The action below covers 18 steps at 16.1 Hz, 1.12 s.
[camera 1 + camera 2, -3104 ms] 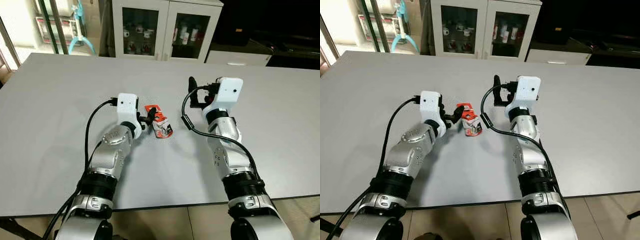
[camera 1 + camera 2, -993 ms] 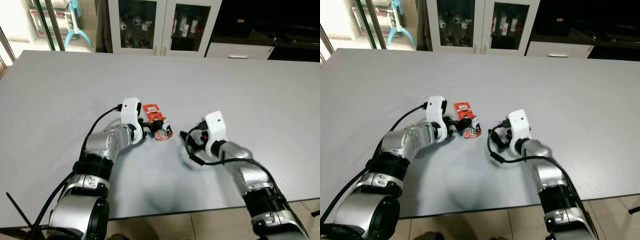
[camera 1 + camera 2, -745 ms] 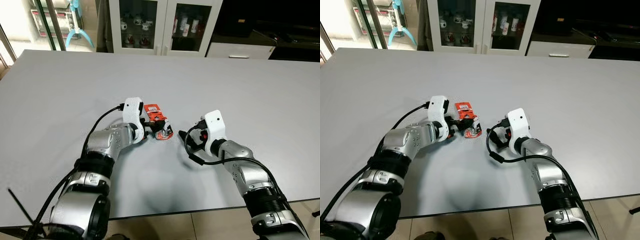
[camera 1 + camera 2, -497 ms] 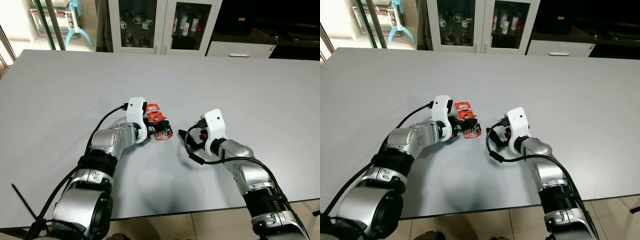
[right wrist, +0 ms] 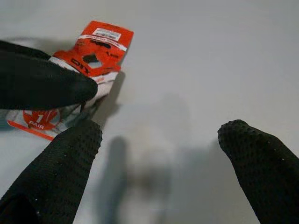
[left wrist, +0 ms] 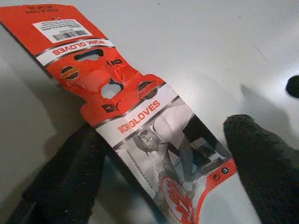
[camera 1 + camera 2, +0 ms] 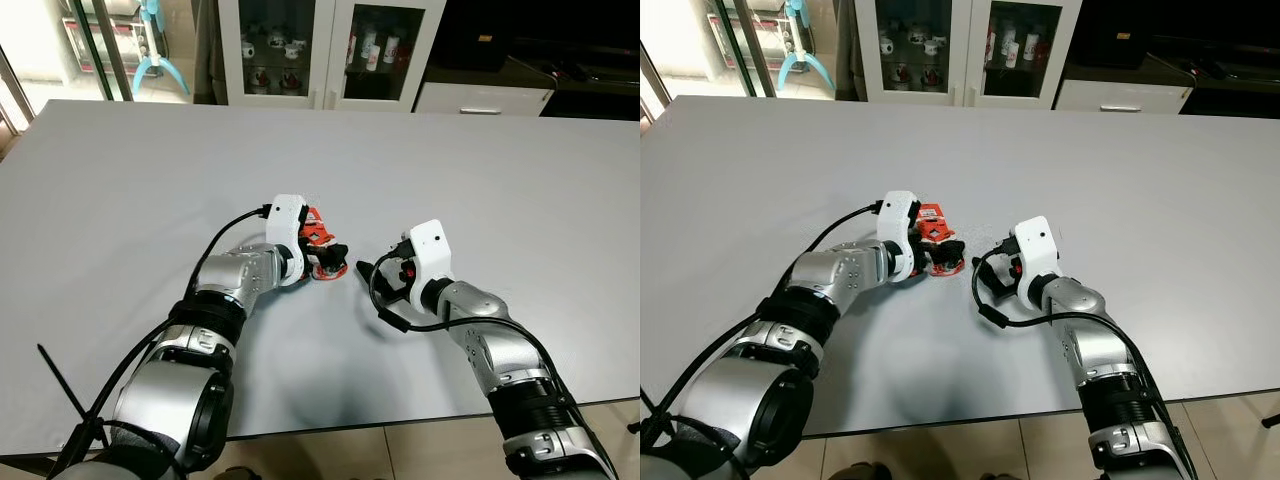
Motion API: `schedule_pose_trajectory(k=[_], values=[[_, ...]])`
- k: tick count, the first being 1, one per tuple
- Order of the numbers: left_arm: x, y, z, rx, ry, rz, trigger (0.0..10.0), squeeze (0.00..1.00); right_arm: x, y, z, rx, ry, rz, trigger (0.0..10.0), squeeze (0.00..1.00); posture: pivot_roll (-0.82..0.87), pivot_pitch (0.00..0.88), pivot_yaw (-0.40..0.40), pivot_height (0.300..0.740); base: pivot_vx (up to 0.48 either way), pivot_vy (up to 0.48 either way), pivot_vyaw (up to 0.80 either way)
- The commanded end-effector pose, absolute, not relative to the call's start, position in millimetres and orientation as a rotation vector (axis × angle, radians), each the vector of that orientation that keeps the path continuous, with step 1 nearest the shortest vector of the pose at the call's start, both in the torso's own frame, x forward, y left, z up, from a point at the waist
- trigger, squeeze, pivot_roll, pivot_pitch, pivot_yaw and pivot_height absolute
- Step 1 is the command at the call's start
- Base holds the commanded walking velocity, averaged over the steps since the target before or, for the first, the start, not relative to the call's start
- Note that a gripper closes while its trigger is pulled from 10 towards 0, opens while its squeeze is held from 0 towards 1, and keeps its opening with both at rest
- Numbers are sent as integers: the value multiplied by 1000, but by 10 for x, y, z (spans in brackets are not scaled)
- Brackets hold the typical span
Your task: Picking trash to rubbish bin
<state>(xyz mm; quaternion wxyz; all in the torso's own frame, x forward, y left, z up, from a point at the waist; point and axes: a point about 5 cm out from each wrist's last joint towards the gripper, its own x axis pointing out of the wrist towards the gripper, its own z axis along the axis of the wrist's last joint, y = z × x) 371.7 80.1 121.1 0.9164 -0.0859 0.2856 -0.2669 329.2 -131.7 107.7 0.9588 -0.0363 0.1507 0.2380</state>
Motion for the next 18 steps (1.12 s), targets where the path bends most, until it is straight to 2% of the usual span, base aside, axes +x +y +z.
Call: schedule_pose_trajectory(k=[1,18], values=[[3666,744,1103,-152,646,-564,0,0,3271,-1325,1080,-66,311,488,10000,0,-103,49,-48,740,0,0,0],[3657,790,1019,-145,651,-561,0,0,3248,-1291,1066,-63,317,497,10000,0,-103,52,-47,740,0,0,0]])
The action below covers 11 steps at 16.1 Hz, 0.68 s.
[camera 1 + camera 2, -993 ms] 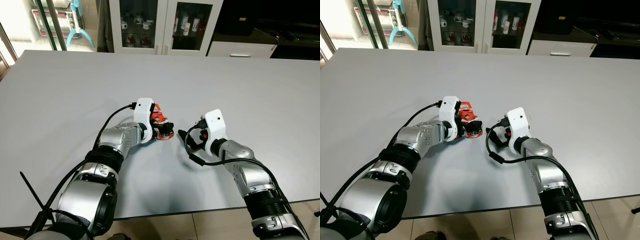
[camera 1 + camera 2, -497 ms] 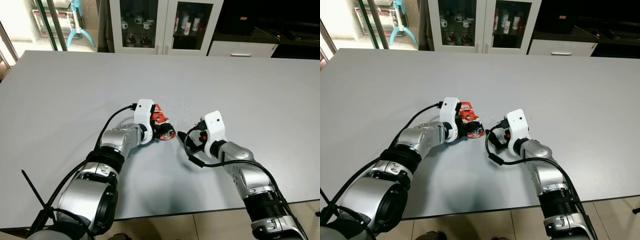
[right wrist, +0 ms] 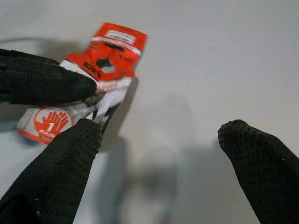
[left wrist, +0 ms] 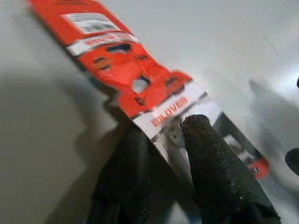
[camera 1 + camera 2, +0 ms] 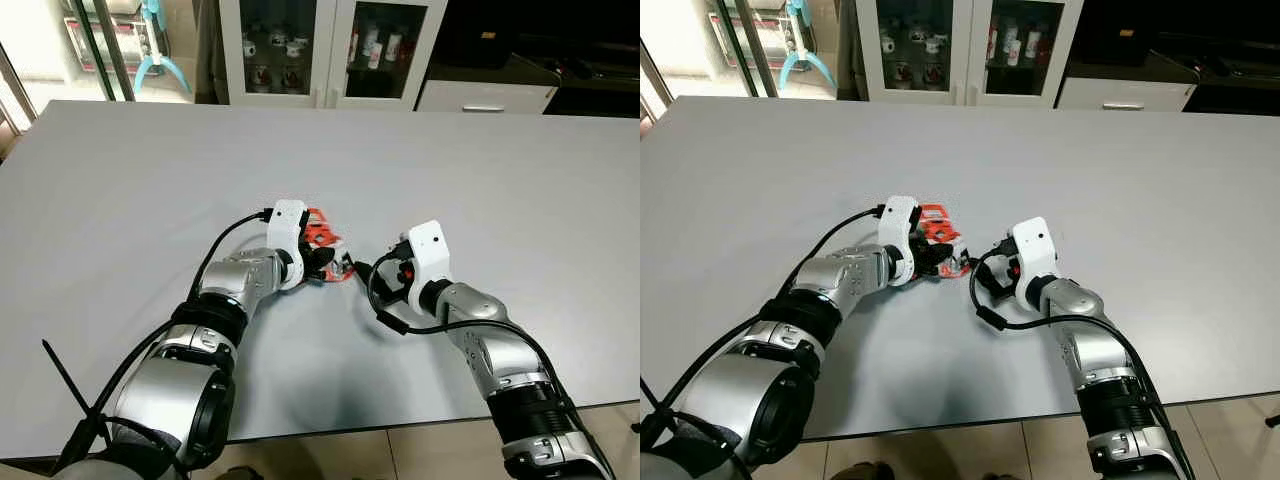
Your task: Picking trash to rubbish bin
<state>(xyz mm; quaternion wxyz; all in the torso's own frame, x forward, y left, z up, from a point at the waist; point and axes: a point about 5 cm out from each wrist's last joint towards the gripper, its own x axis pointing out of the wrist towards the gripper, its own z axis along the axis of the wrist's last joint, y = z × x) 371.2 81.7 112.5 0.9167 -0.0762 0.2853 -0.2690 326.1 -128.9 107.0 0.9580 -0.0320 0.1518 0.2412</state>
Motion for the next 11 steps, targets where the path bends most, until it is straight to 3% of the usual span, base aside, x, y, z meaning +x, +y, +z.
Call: schedule_pose_trajectory(k=[1,11], values=[[3658,799,1017,-145,650,-558,0,0,3248,-1290,1066,-62,317,496,10000,0,-101,51,-47,740,0,0,0],[3664,840,1006,-148,644,-545,0,0,3250,-1262,1052,-67,321,503,10000,0,-98,47,-51,740,0,0,0]])
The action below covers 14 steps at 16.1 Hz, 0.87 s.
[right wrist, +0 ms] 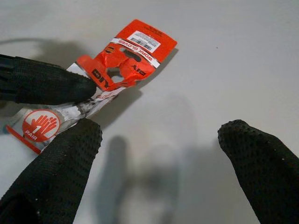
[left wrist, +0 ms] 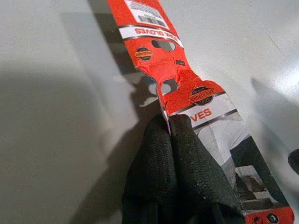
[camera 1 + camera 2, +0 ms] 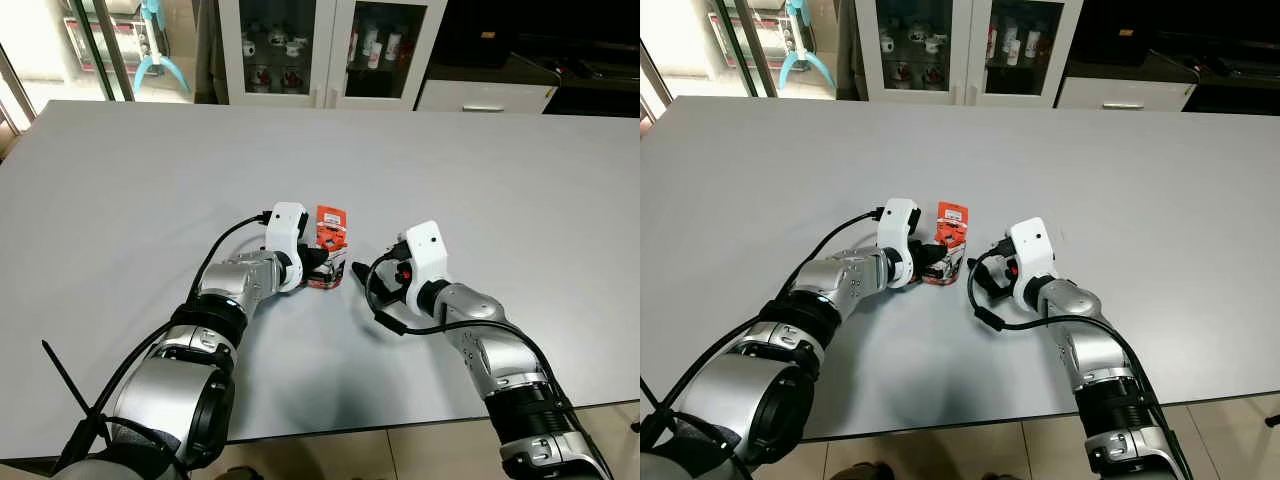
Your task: Picking trash to rubbish bin
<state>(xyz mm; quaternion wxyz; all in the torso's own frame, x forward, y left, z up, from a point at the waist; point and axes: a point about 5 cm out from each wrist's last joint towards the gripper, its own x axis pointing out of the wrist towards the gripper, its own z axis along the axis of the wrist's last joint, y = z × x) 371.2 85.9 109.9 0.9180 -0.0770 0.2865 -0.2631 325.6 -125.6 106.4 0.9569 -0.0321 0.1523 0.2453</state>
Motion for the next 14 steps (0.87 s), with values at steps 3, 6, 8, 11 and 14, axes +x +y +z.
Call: schedule_pose_trajectory(k=[3,6,8,11,14], values=[[3670,864,1011,-158,632,-535,0,0,3258,-1255,1062,-69,316,507,10000,0,-97,43,-53,740,0,0,0],[3721,891,1110,-156,495,-515,2118,0,3272,-1239,1088,-62,293,497,10000,0,-96,39,-54,740,0,0,0],[3790,952,1263,-175,359,-456,10000,0,3312,-1275,1136,-61,254,448,10000,0,-93,40,-56,740,0,0,0],[3873,1204,1507,-114,136,-248,10000,0,3409,-1305,1273,-38,150,353,10000,0,-83,37,-62,740,0,0,0],[3859,1320,1563,-4,49,-150,10000,0,3461,-1318,1374,-45,57,245,10000,0,-77,32,-64,740,0,0,0]])
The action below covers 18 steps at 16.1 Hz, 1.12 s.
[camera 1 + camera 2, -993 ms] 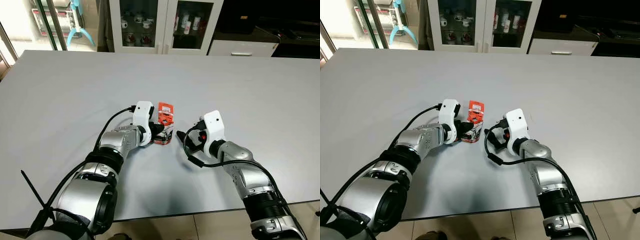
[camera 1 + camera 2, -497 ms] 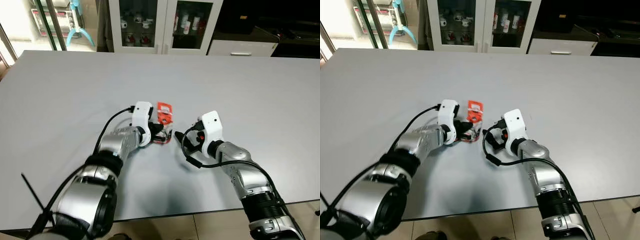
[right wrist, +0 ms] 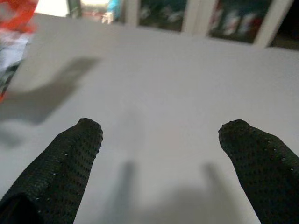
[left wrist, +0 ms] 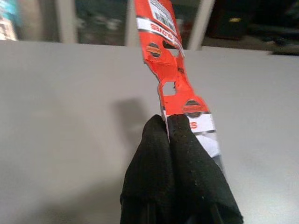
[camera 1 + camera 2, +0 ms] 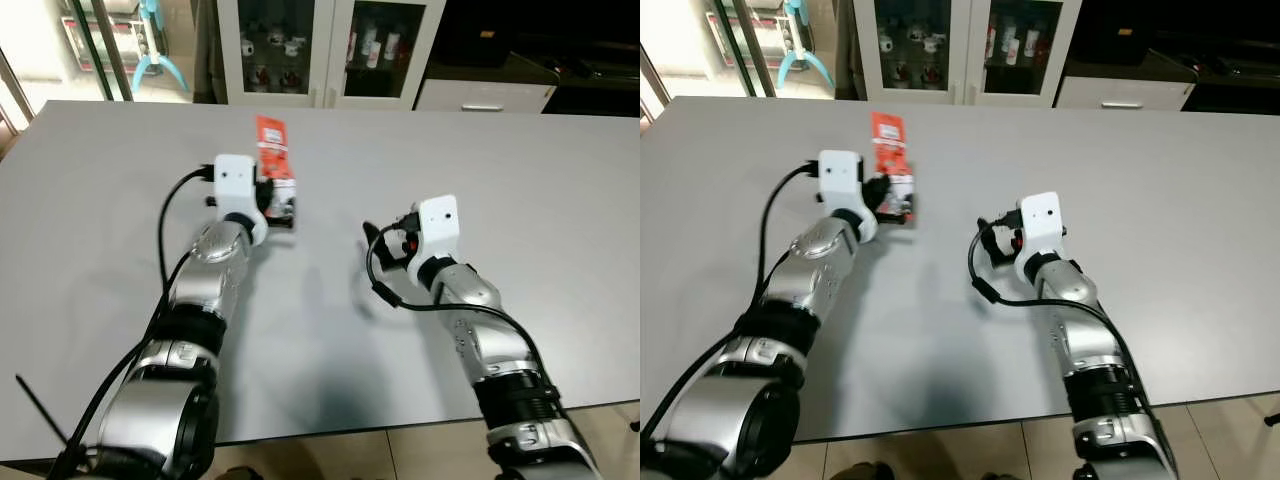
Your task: Picking trash to rubbish bin
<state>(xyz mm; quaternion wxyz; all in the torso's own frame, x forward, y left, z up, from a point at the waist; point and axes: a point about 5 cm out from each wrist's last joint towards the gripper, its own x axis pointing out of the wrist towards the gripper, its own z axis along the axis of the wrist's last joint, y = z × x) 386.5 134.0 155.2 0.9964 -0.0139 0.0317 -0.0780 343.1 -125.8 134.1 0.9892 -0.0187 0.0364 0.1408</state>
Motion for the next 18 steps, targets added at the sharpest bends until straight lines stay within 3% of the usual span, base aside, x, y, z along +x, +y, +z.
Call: schedule_pose_trajectory(k=[1,4,8,18], values=[[3845,1343,1555,56,33,-128,10000,0,3474,-1331,1396,-39,32,204,10000,0,-73,32,-64,740,0,0,0],[3787,1387,1507,232,-34,-61,10000,0,3476,-1333,1490,39,-83,108,10000,0,-70,34,-66,740,0,0,0],[3693,1354,1660,203,-218,12,10000,0,3466,-1426,1583,96,-194,16,10000,0,-63,36,-76,740,0,0,0],[3668,1164,1699,191,-261,-24,10000,0,3502,-1366,1625,100,-241,25,10000,0,-66,17,-83,740,-75,0,0]])
